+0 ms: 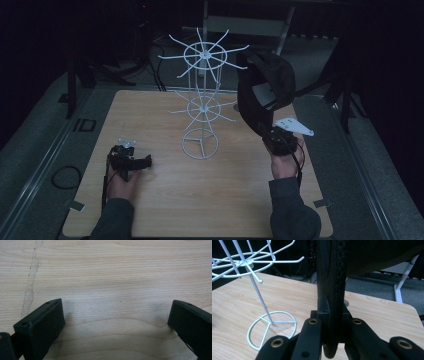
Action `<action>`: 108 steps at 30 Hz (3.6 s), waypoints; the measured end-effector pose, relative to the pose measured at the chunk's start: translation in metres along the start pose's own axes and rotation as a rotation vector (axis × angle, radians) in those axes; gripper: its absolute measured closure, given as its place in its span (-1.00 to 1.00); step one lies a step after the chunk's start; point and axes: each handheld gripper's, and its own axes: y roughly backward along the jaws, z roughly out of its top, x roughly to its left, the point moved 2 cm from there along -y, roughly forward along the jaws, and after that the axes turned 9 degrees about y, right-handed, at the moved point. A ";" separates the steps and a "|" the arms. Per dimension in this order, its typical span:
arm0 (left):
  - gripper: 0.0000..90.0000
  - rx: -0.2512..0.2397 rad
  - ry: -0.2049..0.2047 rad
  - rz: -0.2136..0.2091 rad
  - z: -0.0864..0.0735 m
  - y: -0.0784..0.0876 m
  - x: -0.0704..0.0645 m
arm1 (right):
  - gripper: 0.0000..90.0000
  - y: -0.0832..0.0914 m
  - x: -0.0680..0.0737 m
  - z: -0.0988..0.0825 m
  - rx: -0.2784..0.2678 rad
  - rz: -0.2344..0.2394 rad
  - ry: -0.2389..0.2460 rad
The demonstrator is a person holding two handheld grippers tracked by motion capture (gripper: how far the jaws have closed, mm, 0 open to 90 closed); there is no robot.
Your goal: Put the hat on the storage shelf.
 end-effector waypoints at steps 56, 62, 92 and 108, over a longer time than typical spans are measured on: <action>-0.98 0.000 0.000 0.000 0.000 0.000 0.000 | 0.92 0.007 -0.003 0.014 -0.031 -0.005 0.008; -0.98 0.001 0.000 0.000 0.000 0.000 0.000 | 0.92 0.008 -0.003 0.016 -0.037 -0.006 0.009; -0.98 -0.001 0.000 0.001 0.000 0.000 0.000 | 0.92 0.014 -0.003 0.028 -0.071 -0.010 0.014; -0.98 -0.002 0.000 0.000 0.000 0.000 0.000 | 0.92 0.017 0.002 0.033 -0.088 -0.005 0.031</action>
